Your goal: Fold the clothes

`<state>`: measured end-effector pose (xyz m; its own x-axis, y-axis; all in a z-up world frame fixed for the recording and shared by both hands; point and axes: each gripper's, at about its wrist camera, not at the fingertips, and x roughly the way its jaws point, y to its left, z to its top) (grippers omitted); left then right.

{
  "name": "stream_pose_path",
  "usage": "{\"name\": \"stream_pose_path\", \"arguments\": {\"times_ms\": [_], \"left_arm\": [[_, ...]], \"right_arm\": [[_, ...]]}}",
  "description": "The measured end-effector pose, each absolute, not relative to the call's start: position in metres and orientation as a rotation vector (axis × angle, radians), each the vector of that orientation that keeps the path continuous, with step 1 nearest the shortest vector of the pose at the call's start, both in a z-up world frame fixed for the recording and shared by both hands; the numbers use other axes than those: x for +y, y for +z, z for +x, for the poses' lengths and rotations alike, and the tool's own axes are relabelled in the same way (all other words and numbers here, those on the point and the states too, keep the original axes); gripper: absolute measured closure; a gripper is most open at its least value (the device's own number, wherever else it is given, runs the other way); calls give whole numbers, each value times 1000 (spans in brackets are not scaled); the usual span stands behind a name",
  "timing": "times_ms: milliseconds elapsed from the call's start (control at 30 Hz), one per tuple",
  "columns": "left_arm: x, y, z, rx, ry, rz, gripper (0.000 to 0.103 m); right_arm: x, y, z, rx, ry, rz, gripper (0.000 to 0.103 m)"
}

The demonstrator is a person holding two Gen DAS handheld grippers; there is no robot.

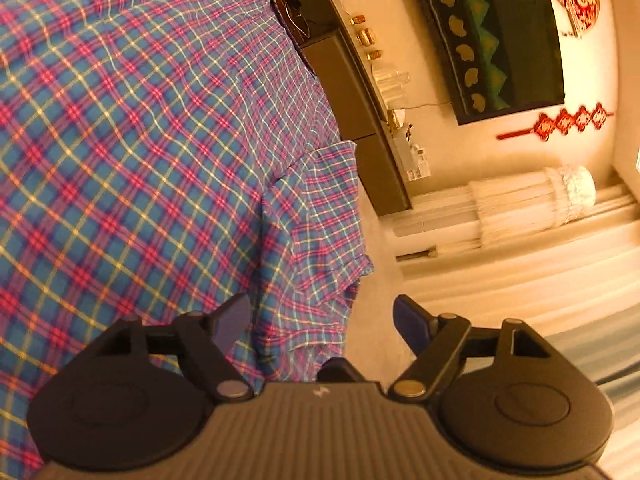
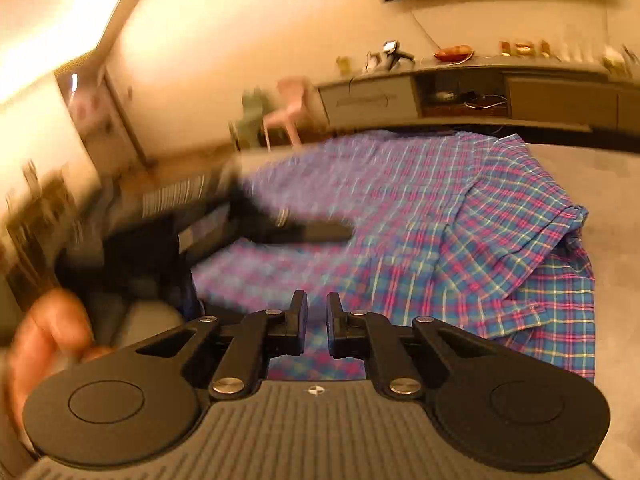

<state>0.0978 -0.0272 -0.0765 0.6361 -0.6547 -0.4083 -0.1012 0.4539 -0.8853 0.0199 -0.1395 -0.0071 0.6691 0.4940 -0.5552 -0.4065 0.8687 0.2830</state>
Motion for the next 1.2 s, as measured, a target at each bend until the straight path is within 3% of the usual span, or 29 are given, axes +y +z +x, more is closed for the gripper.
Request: {"name": "stream_pose_path", "arguments": {"times_ms": [67, 100, 133, 200, 367, 400, 467, 500, 700, 933, 1000, 1067, 1133, 1167, 1200], "left_arm": [[-26, -74, 99, 843, -404, -1056, 23], [-27, -73, 100, 842, -412, -1058, 22], [-28, -74, 101, 844, -416, -1062, 22], [-31, -75, 103, 852, -422, -1071, 22], [-32, -79, 94, 874, -436, -1068, 22], [-32, -79, 93, 875, -438, -1068, 22], [-31, -81, 92, 877, -440, -1068, 21], [-30, -82, 93, 877, -440, -1069, 21], [-31, -88, 98, 889, -434, -1067, 15], [-57, -83, 117, 953, -452, -904, 14], [-60, -81, 121, 954, -447, -885, 14], [-57, -81, 123, 946, -436, -903, 14], [-52, -85, 123, 944, -428, -929, 14], [-50, -87, 123, 946, -424, -936, 14], [-49, -88, 123, 949, -427, -936, 14]], "right_arm": [[-154, -9, 20, 656, 404, 139, 86], [-165, -10, 21, 644, 352, 136, 64], [-173, -11, 22, 622, 305, 103, 32], [-183, -16, 27, 581, 254, -20, 6], [-192, -44, 59, 665, 347, -81, 6], [-193, -50, 62, 694, 353, -65, 16], [-194, -58, 66, 723, 364, -42, 50], [-193, -55, 63, 705, 375, -32, 80], [-154, -24, 36, 585, 552, -79, 82], [-128, -38, 35, 632, 580, -194, 82], [-136, -39, 40, 652, 553, -185, 81], [-155, -29, 45, 658, 530, -120, 70], [-178, -18, 50, 629, 464, -30, 14], [-188, -18, 54, 621, 418, 2, 5], [-196, -21, 57, 626, 375, 21, 3]]}}
